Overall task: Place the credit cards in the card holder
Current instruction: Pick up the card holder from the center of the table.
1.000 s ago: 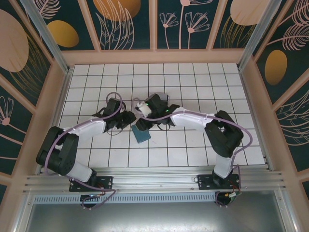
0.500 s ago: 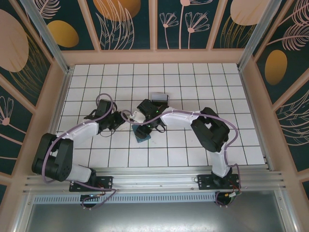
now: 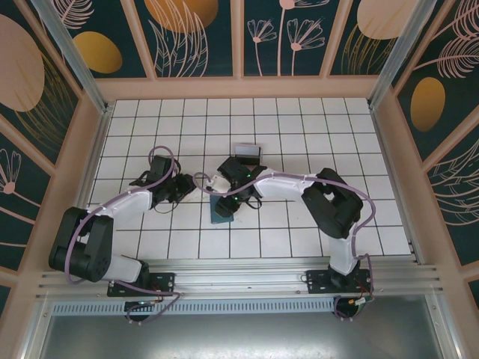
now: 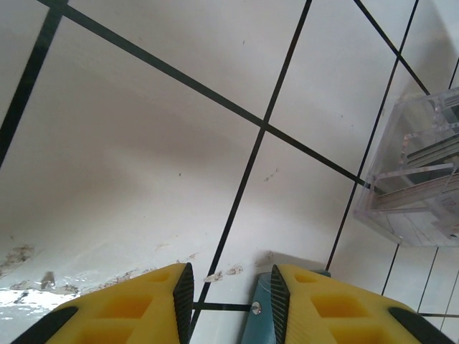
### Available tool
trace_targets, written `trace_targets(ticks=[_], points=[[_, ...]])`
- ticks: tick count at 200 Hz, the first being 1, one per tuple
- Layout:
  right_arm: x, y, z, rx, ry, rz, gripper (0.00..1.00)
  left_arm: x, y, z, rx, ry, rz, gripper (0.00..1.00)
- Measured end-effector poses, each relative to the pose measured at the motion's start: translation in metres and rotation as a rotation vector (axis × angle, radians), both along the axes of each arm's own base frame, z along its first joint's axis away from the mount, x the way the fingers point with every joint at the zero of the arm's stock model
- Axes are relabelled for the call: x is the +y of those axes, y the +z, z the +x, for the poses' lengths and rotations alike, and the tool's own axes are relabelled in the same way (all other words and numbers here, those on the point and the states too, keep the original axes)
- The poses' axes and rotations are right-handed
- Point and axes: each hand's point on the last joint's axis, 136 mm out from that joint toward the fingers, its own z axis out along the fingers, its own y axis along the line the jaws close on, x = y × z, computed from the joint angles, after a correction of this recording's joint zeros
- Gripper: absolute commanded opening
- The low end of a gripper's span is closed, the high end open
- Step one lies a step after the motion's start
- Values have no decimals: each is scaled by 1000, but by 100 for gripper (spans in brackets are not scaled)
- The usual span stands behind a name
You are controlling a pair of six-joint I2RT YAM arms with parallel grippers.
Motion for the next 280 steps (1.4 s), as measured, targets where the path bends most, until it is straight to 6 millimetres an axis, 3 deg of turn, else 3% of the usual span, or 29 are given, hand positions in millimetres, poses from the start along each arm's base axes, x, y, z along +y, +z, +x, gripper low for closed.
trace_targets(ticks=[30, 91, 134, 162, 187, 224, 253, 280], points=[[-6, 3, -10, 36, -31, 5, 53, -3, 3, 3, -16, -5, -13, 38], [-9, 0, -8, 2, -49, -30, 50, -9, 8, 5, -34, -26, -47, 38], [-18, -5, -3, -71, -76, -83, 37, -12, 10, 8, -53, -32, -61, 38], [-18, -6, 0, -112, -103, -91, 19, -14, 9, 8, -53, -43, -74, 38], [-18, -5, 2, -126, -125, -74, 13, -17, 3, 8, -30, -53, -82, 38], [-19, 0, 7, -122, -175, -43, 14, -27, 8, 14, -39, -77, -100, 38], [-30, 16, 26, -109, -288, 33, 15, -46, 17, 17, -59, -125, -113, 38], [-40, 57, 52, -119, -414, 186, 16, -52, 18, 16, -57, -144, -123, 38]])
